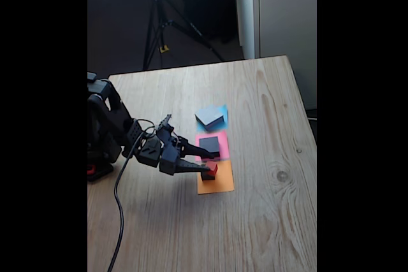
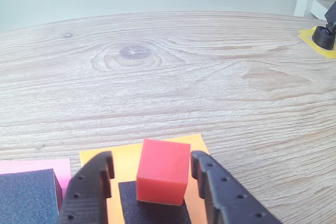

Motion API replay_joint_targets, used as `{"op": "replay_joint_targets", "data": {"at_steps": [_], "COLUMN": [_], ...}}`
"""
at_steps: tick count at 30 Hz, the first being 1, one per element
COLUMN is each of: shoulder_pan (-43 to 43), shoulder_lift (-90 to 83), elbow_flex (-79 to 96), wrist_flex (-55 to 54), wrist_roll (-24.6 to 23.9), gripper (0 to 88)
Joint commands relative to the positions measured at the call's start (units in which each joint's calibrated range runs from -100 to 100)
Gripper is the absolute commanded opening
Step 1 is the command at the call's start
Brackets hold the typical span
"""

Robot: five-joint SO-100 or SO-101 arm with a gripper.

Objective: Tower of hanoi

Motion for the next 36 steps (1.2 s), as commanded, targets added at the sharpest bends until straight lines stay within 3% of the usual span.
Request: {"op": "replay_joint_targets", "data": {"at_steps": [1,9,14,21,30,36], "shoulder_pan": [-1.3,-3.5,-5.0,-6.5,-8.3,-10.9], "shoulder_lift": [-4.9,-12.4,-22.6,-39.6,-50.0,-53.4], "elbow_flex": [0.5,0.4,-0.4,-6.6,-38.2,-55.1], "wrist_flex": [-0.4,5.6,18.1,50.9,110.3,135.3], "wrist_roll": [0.7,0.2,-4.2,-2.7,-0.6,0.7], "gripper": [19.4,21.5,19.7,1.1,0.2,0.2]}}
